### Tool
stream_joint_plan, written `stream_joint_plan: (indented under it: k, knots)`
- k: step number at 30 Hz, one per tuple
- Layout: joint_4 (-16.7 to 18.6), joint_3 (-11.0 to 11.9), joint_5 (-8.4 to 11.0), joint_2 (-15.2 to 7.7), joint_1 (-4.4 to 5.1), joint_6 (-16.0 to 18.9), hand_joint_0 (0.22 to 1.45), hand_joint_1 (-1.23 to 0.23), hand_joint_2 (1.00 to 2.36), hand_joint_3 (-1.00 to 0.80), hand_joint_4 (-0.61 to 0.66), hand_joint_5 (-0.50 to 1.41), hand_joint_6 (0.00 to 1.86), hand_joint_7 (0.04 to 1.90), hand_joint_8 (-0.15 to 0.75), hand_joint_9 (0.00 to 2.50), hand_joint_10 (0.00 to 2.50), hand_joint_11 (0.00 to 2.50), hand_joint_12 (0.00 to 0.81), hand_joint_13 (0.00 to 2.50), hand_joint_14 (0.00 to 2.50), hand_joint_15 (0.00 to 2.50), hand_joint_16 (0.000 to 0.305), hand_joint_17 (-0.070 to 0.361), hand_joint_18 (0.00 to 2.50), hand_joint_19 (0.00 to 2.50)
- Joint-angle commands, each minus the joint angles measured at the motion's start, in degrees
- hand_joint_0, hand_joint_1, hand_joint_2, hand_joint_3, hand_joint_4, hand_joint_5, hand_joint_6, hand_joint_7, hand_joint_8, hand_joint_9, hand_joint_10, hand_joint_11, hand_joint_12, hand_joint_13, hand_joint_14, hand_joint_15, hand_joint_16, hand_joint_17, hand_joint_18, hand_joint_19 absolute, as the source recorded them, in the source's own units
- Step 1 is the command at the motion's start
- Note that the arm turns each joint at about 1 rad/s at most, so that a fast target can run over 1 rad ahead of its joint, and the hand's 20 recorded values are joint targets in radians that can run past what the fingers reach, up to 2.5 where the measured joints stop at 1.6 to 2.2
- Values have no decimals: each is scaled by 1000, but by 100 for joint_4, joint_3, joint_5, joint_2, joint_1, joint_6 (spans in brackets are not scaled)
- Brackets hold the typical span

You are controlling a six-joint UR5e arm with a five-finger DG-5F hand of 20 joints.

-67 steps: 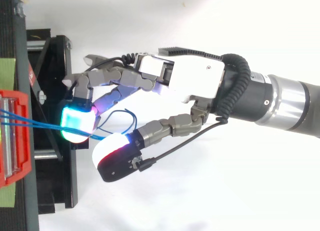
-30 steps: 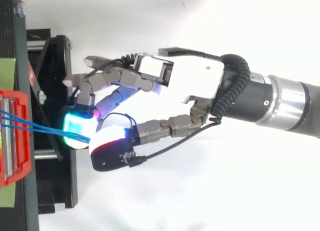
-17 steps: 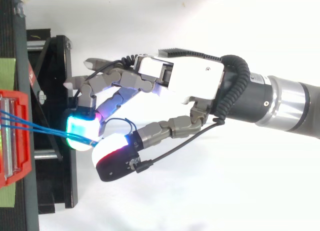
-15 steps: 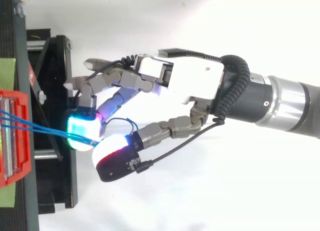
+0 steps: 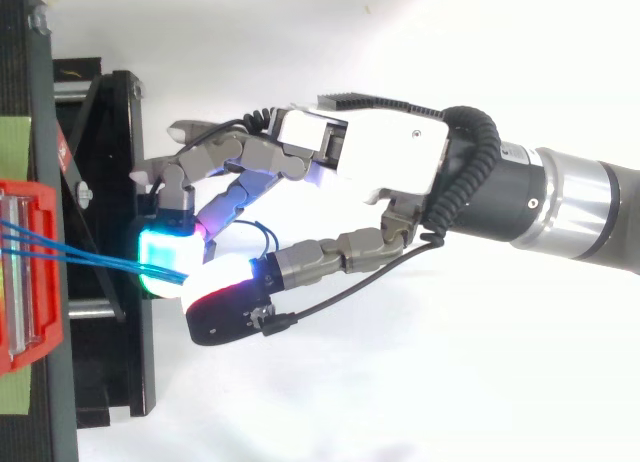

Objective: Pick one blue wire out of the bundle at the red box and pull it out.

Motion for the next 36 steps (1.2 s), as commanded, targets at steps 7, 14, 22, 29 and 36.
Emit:
stream_joint_plan:
  k: [7,14,22,29,36]
  knots:
    - [-17,7,9,0,-3,0,562,-766,1017,-41,66,-133,884,1169,324,958,19,655,429,327,3,87,72,161,232,181]
    - [-184,-2,-176,17,6,334,566,-770,1014,-32,56,-130,885,1163,327,971,21,657,432,343,3,92,73,164,250,174]
    - [-887,-2,-448,325,-20,563,568,-772,1014,-28,34,-128,885,1170,326,976,20,656,434,354,5,93,73,164,259,172]
    - [-1819,7,-492,615,-38,554,586,-791,1019,-69,56,-141,878,1223,308,951,22,670,411,349,3,89,68,154,242,182]
    - [-2038,-2,-501,712,-47,545,588,-823,1022,-87,250,-154,811,1299,287,913,23,672,392,339,4,95,64,145,232,186]
